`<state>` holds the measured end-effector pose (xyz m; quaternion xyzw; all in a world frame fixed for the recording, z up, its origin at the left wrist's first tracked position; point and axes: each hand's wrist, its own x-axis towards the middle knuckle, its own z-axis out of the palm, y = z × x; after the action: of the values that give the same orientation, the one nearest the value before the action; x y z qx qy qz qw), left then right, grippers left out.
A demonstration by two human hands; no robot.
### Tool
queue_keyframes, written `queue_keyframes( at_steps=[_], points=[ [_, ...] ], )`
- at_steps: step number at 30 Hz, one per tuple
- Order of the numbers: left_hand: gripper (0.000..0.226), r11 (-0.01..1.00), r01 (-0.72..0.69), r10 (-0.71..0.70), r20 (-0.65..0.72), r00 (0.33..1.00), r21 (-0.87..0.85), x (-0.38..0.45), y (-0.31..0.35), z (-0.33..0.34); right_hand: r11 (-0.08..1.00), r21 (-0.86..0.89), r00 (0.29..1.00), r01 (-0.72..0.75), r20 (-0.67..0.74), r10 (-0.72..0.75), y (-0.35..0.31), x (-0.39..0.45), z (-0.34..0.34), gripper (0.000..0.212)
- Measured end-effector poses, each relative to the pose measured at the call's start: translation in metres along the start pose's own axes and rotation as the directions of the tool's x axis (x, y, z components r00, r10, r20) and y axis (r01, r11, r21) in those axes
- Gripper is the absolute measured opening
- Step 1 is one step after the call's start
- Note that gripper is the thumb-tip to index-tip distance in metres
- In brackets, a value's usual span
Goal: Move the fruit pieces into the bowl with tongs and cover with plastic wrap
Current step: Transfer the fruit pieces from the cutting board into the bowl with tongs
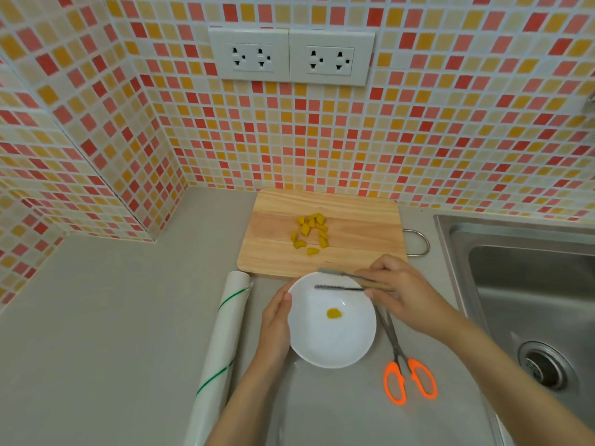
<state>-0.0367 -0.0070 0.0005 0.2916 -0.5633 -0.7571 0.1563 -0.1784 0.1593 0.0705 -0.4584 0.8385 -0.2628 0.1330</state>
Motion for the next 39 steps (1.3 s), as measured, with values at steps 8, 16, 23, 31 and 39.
queue_keyframes(
  at_steps=[8,16,23,31,39],
  points=[
    [0.034,0.995,0.073,-0.072,0.013,0.997,-0.072,0.004,-0.011,-0.005,0.989,0.019,0.969,-0.149,-0.195,0.150,0.033,0.079,0.004,0.035],
    [0.036,0.996,0.069,-0.068,0.017,0.998,-0.050,0.004,-0.019,-0.010,0.969,-0.082,0.972,-0.232,-0.044,0.229,0.056,0.155,0.029,0.026],
    [0.036,0.999,0.041,-0.041,0.020,0.999,-0.010,0.005,-0.020,-0.013,0.983,0.077,0.977,-0.165,-0.124,0.173,0.053,0.136,0.029,0.032],
    [0.031,0.999,0.035,-0.035,0.007,0.999,0.014,0.004,-0.017,-0.010,0.967,0.236,0.967,-0.100,-0.207,0.151,0.020,0.072,0.020,0.023],
    [0.030,0.998,0.056,-0.055,-0.041,0.998,0.012,0.005,-0.017,-0.008,0.956,0.263,0.991,-0.133,0.033,0.129,-0.001,0.010,0.017,0.033]
  ],
)
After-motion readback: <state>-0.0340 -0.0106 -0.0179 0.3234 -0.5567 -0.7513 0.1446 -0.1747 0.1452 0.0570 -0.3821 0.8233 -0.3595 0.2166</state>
